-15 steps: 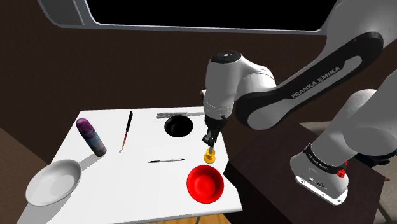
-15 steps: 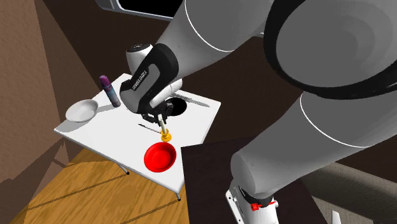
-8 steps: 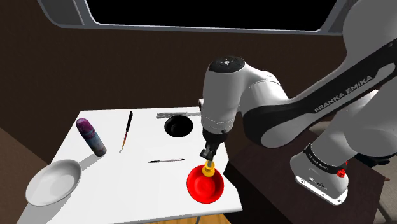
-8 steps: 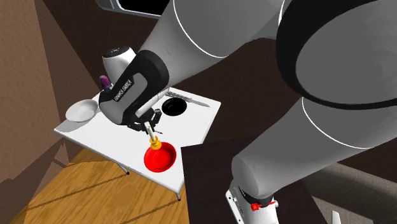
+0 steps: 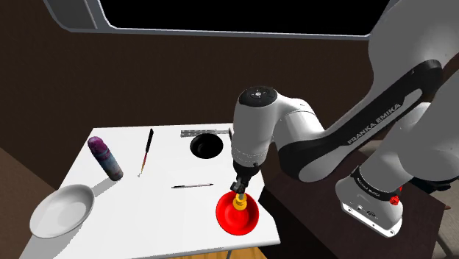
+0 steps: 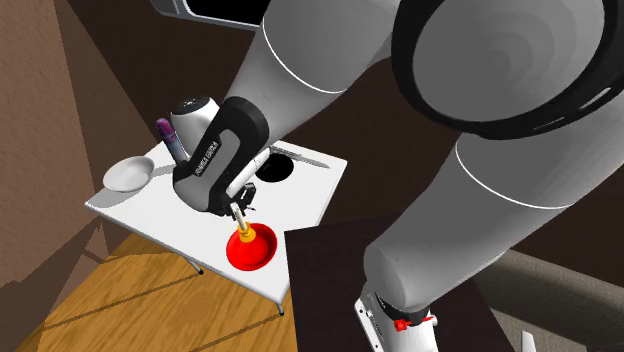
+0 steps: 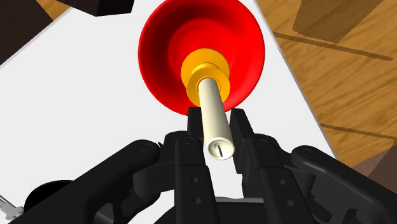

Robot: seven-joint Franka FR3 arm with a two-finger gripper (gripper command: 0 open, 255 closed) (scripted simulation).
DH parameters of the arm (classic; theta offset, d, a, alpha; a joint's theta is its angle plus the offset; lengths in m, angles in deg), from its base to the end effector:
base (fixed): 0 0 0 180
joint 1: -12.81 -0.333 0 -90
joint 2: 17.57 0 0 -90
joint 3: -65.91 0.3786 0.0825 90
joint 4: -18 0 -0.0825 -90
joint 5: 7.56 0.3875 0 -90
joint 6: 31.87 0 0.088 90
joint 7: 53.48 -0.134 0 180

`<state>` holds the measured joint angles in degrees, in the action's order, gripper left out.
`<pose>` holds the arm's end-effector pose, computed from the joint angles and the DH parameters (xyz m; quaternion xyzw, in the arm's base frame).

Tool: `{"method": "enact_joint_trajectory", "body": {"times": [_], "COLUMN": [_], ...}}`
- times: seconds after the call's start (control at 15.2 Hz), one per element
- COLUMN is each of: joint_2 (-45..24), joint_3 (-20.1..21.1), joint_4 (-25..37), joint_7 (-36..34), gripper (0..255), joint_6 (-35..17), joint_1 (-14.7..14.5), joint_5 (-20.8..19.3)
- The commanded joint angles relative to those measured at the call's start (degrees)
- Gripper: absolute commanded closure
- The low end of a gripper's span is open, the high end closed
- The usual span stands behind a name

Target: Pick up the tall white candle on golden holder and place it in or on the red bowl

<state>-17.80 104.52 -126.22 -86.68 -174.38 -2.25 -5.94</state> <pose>0.2721 0.3707 0.3075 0.9859 0.1665 -0.0186 0.0043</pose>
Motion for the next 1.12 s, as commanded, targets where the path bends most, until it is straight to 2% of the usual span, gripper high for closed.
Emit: {"method": "enact_joint_trajectory", "body": {"times": [0.0,0.4,0.79,1.06], "joint_2": [-1.6,-7.3,-12.8,-12.8], "joint_3": [-0.2,-1.6,-4.9,-4.9], "joint_4": [-0.3,-0.6,-0.3,-0.3], "joint_7": [-1.0,-5.7,-10.7,-10.6], "gripper": [255,255,255,255], "joint_6": [-1.6,-6.3,-10.4,-10.4], "joint_1": [0.1,-0.4,-2.5,-2.5], "joint_5": [-1.7,-8.3,-15.3,-15.3]}}
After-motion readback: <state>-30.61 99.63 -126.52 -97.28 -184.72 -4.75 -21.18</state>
